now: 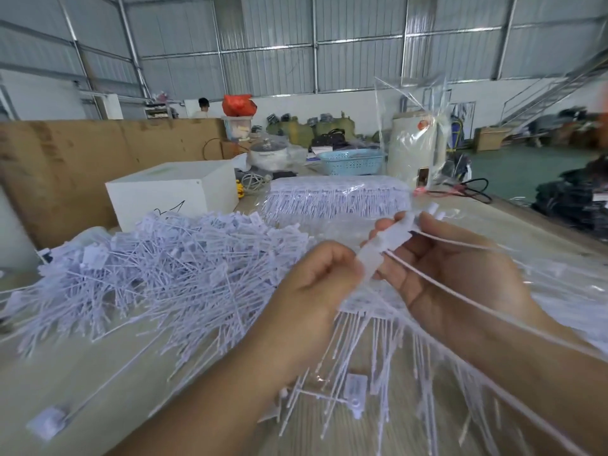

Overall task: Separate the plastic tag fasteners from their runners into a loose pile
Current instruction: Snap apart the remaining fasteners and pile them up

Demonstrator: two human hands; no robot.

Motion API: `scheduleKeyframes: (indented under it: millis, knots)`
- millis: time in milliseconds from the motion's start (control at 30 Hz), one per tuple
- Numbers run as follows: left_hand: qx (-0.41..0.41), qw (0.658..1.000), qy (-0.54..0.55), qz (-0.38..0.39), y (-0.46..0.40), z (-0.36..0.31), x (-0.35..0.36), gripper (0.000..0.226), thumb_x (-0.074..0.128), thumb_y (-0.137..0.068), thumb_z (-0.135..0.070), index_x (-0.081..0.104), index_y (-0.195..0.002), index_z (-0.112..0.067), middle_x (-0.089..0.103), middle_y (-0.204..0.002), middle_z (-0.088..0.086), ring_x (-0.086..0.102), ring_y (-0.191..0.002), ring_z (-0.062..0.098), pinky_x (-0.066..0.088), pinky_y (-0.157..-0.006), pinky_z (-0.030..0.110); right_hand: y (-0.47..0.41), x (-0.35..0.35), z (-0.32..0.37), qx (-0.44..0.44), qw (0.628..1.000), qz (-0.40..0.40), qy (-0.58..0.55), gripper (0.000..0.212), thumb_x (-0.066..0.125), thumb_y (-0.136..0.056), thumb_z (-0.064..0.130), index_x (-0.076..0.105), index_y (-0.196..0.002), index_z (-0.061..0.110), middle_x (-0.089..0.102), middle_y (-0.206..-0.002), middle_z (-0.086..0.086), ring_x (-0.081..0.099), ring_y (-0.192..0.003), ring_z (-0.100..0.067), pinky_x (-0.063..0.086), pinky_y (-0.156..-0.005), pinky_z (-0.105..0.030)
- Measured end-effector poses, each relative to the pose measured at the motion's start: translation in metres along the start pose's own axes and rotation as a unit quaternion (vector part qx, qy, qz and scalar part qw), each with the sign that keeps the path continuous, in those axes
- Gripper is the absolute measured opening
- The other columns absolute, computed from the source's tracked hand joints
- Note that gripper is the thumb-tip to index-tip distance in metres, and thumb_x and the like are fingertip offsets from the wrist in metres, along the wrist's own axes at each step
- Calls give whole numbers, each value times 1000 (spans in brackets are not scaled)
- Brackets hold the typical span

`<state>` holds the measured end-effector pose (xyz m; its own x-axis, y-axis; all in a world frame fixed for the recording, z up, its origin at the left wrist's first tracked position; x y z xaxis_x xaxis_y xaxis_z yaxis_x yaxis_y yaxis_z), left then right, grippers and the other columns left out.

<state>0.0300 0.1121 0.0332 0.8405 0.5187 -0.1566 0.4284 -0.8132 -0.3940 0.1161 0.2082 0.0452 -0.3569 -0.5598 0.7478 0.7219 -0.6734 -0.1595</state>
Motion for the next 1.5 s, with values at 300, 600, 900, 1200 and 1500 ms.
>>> scheduleKeyframes:
  millis: [300,600,900,1200,1500]
  knots:
    - [44,990,-130,19,4,-27,-33,33,80,-64,-57,66,-88,-37,60,-60,-9,52,-52,11,44,-51,22,6,-3,2,8,1000,-22,-1,12,51,-92,13,62,-88,7,72,-75,-10,71,-65,-21,60,-58,-30]
    - [78,958,-274,-31,3,-31,-66,26,76,-67,-52,67,-78,-30,53,-55,-9,43,-44,1,34,-46,10,11,-16,-4,110,984,-58,130,33,50,-96,28,59,-74,4,62,-64,-15,61,-49,-23,54,-42,-29]
    - [15,904,-422,-73,-3,-12,-73,22,70,-73,-51,64,-70,-30,60,-65,-23,56,-58,1,38,-53,24,26,0,13,129,946,24,295,44,53,-84,44,57,-56,10,37,-45,-6,29,-33,-16,22,-36,-20]
    - [108,912,-396,11,2,-14,-37,14,73,-77,-45,72,-81,-31,58,-63,-16,55,-62,-2,43,-58,24,39,32,1,-289,511,129,799,16,67,-85,27,67,-97,17,64,-88,5,58,-85,-12,48,-76,-31]
    - [74,922,-370,88,0,3,-39,14,76,-80,-34,71,-92,-38,64,-75,-24,60,-66,-3,40,-60,9,15,3,-31,-134,561,246,779,32,51,-96,47,58,-108,19,57,-86,2,53,-74,-9,46,-69,-34]
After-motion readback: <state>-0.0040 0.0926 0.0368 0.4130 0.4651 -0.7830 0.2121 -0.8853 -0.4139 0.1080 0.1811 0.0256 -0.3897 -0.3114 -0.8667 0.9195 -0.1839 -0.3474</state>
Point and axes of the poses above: each hand's wrist, its own y-axis away from the middle knuckle, its own x-axis out of the palm, z = x × y, the point moved 6 cm from there along -y, towards the middle knuckle
